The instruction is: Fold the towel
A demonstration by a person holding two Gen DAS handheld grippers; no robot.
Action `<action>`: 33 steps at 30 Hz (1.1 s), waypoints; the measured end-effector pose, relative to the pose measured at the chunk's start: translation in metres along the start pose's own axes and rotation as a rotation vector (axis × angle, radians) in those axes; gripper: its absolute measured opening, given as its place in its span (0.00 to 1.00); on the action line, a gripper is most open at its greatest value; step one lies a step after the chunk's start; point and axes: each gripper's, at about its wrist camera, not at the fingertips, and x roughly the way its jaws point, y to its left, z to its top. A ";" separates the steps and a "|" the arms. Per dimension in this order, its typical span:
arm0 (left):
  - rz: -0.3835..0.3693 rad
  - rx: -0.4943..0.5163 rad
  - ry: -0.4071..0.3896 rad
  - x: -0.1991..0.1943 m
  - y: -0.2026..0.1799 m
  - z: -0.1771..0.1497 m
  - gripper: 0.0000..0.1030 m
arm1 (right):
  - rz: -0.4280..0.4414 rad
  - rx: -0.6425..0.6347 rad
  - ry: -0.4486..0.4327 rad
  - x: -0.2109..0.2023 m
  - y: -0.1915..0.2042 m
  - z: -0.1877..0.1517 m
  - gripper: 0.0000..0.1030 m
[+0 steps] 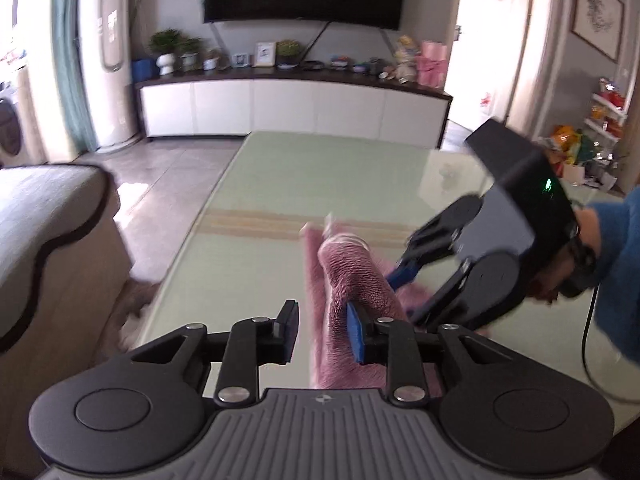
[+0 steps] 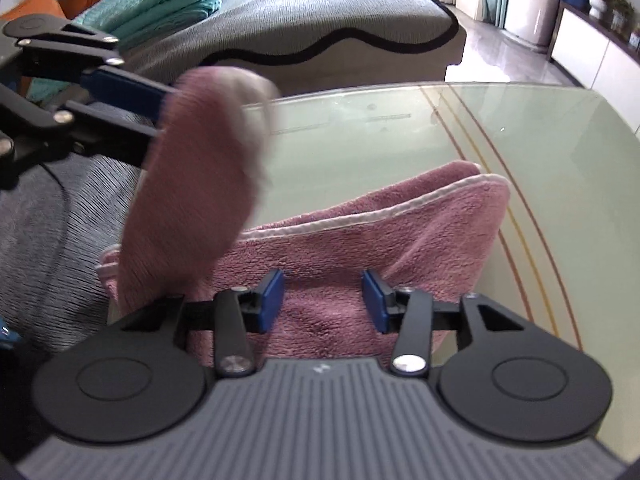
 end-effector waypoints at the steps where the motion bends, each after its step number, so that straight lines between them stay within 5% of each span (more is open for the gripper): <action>1: 0.009 0.000 0.017 -0.005 0.003 -0.007 0.29 | -0.004 0.006 -0.002 -0.001 0.000 0.000 0.43; 5: 0.039 0.038 0.070 -0.013 0.008 -0.030 0.32 | -0.068 0.001 -0.041 -0.006 0.011 -0.003 0.42; 12: 0.076 0.037 0.087 -0.029 0.019 -0.045 0.32 | -0.166 -0.141 -0.258 -0.045 0.062 -0.020 0.42; 20: 0.120 0.061 0.056 -0.042 0.035 -0.036 0.36 | -0.156 -0.330 -0.308 -0.053 0.125 -0.054 0.50; 26: 0.022 0.150 0.029 -0.022 0.029 -0.003 0.36 | -0.222 -0.548 -0.225 -0.022 0.160 -0.072 0.54; 33: -0.180 0.224 0.058 0.026 0.017 0.018 0.36 | -0.243 -0.722 -0.132 0.004 0.171 -0.075 0.54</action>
